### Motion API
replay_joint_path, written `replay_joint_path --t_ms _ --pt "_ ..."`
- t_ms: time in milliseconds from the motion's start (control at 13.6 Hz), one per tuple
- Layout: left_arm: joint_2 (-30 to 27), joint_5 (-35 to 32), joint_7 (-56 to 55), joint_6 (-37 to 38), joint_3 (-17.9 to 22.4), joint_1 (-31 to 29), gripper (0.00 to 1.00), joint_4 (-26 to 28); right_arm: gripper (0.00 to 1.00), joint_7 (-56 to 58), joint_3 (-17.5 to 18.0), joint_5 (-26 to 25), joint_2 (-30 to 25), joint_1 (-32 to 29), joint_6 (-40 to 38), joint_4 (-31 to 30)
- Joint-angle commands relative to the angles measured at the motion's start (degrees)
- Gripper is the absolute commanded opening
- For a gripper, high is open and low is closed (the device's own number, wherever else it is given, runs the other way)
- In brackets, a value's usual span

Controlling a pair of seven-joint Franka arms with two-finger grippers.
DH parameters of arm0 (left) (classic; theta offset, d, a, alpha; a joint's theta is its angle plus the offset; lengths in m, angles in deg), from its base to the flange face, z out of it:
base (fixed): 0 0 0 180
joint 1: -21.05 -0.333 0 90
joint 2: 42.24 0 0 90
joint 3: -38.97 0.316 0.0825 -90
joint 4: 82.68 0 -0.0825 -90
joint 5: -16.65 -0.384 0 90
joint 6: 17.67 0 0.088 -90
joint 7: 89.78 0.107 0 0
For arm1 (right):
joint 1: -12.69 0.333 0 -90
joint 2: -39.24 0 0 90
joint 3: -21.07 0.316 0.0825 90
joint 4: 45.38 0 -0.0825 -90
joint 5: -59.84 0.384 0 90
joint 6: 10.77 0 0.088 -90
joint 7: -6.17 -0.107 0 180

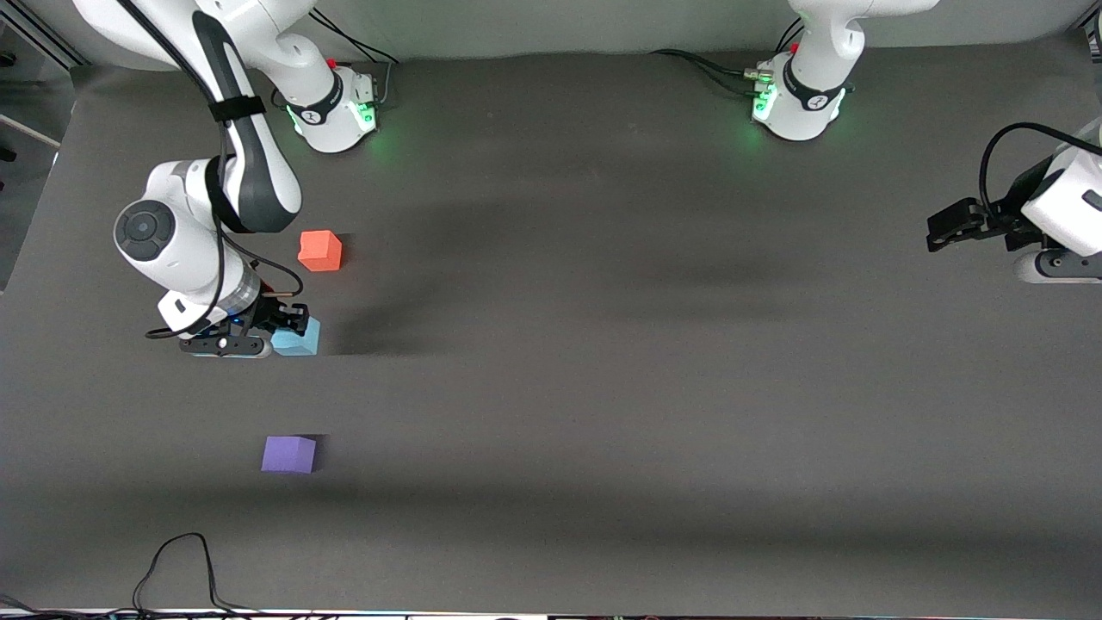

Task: Place blue block between orange and purple blocks
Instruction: 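Carry the blue cube with the right gripper between orange and purple cubes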

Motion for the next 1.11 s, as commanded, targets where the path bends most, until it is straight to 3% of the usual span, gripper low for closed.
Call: replay_joint_path --t_ms 0,295,663,737,811,884,1032 --pt "-0.2 -0.3 -0.1 -0.4 0.6 0.8 1.00 0.2 0.44 4.5 -0.4 5.9 3.8 0.1 3.2 -0.2" --pt "-0.2 -0.3 -0.1 -0.4 0.6 0.8 1.00 0.3 0.44 15.3 -0.4 17.4 8.7 0.1 4.4 -0.1" --pt "-0.2 -0.3 -0.2 -0.5 0.6 0.8 1.00 0.3 0.46 15.4 -0.4 17.7 11.1 0.0 6.0 -0.2" --pt "-0.2 -0.3 -0.2 -0.5 0.6 0.8 1.00 0.3 0.54 15.4 -0.4 17.7 11.2 0.0 6.0 -0.2" --pt "-0.2 -0.3 -0.2 -0.5 0.6 0.8 1.00 0.3 0.73 15.4 -0.4 17.7 11.4 0.0 6.0 -0.1" --pt "-0.2 -0.3 -0.2 -0.5 0.6 0.8 1.00 0.3 1.00 15.3 -0.4 17.7 11.4 0.0 6.0 -0.1" --pt "-0.2 -0.3 -0.2 -0.5 0.6 0.8 1.00 0.4 1.00 15.3 -0.5 17.7 10.6 0.1 5.5 0.2"
